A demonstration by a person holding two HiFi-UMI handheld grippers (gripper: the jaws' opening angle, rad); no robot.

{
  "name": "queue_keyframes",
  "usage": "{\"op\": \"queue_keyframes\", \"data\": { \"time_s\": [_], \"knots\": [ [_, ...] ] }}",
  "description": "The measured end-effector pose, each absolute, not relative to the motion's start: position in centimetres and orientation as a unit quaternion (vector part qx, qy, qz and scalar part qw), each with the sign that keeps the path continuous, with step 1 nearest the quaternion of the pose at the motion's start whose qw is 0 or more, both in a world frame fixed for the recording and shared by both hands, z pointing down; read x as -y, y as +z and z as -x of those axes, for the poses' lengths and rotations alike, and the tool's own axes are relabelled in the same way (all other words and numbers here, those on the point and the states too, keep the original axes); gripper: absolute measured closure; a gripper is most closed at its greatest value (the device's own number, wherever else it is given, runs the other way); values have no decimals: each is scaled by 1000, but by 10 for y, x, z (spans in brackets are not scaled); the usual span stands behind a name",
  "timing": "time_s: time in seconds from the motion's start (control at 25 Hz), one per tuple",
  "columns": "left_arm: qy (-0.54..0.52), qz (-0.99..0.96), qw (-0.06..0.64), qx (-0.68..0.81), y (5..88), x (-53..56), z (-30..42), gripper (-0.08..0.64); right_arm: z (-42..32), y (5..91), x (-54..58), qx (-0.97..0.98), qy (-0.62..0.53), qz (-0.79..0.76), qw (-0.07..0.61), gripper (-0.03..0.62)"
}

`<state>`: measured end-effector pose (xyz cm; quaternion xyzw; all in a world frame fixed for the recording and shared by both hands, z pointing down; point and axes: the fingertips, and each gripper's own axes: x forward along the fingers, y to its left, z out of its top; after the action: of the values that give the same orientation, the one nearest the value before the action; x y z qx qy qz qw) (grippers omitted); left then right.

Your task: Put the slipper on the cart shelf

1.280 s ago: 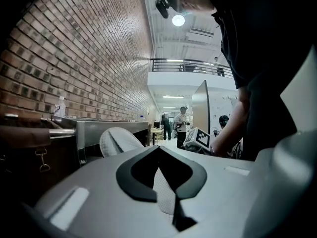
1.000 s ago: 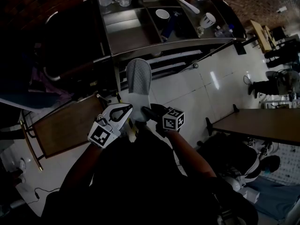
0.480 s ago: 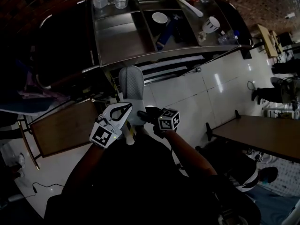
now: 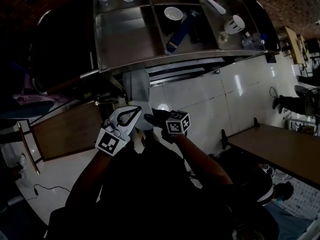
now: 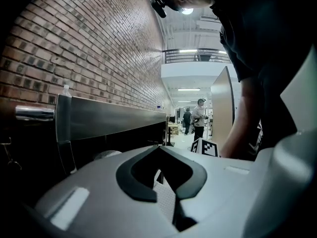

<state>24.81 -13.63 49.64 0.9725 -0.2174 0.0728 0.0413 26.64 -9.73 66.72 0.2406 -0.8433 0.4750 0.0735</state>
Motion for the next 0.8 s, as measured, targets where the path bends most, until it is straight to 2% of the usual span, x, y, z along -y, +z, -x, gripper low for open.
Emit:
{"op": "queue_keyframes", "data": {
  "time_s": [0.8],
  "knots": [
    [84, -956, 48, 277, 532, 202, -273, 560, -268, 676, 237, 852, 458, -250, 50, 526]
  ]
}}
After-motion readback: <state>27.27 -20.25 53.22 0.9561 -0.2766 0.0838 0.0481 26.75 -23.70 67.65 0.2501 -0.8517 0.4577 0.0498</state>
